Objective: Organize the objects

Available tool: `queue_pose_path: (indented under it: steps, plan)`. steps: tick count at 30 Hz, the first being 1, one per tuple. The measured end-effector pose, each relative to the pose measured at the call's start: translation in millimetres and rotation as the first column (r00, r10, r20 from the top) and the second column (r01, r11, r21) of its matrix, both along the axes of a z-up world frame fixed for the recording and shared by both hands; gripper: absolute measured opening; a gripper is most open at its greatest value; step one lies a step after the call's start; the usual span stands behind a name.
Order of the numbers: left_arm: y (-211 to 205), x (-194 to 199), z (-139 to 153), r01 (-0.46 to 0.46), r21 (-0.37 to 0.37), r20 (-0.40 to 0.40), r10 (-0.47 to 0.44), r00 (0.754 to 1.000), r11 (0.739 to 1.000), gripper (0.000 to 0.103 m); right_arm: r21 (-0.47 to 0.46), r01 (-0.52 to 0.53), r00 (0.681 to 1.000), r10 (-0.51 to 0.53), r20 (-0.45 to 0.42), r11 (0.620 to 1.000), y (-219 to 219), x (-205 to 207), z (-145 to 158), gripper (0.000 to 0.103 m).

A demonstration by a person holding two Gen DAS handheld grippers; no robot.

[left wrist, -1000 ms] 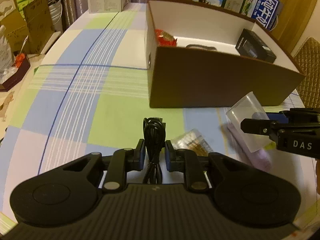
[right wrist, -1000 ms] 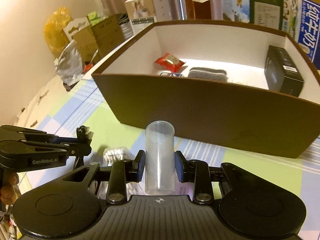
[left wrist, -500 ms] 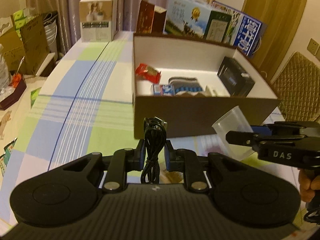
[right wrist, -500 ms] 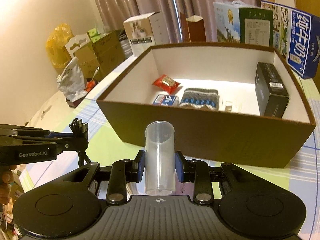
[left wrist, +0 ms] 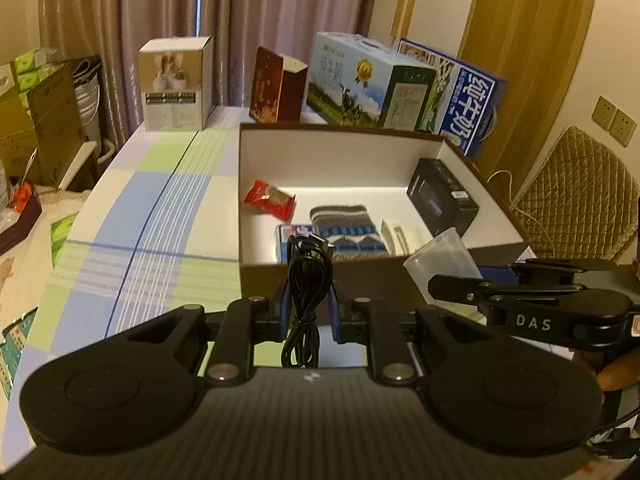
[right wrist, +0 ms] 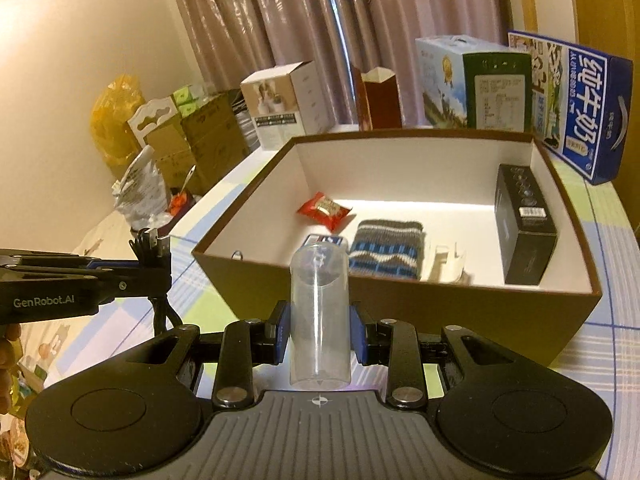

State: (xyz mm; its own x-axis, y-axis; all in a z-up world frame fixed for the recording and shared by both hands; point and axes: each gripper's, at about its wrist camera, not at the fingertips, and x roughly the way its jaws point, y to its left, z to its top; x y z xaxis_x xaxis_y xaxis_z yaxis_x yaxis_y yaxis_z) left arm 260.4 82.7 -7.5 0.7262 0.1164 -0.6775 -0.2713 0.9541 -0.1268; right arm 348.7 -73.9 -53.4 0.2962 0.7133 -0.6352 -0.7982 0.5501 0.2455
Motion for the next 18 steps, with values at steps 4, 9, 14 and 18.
queue_pose_path:
  steps: [4, 9, 14, 18]
  plan:
    - [-2.0, 10.1, 8.2, 0.019, 0.005, 0.019, -0.019, 1.000, 1.000, 0.015, 0.015, 0.016, 1.000, -0.016, 0.016, 1.000, -0.2, 6.1, 8.3, 0.029]
    - [-2.2, 28.8, 17.2, 0.041, 0.002, 0.042, -0.041, 0.998, 0.999, 0.015, 0.035, 0.032, 0.999, -0.034, 0.043, 0.999, 2.5, 17.0, 19.2, 0.029]
    - [-1.2, 52.7, 23.3, 0.063, -0.002, 0.058, -0.063, 0.996, 0.998, 0.015, 0.058, 0.050, 0.996, -0.054, 0.071, 0.997, 9.2, 32.4, 29.8, 0.029]
    - [0.8, 78.3, 25.5, 0.076, -0.005, 0.061, -0.076, 0.995, 0.997, 0.015, 0.071, 0.076, 0.994, -0.082, 0.079, 0.995, 15.3, 48.0, 34.4, 0.029]
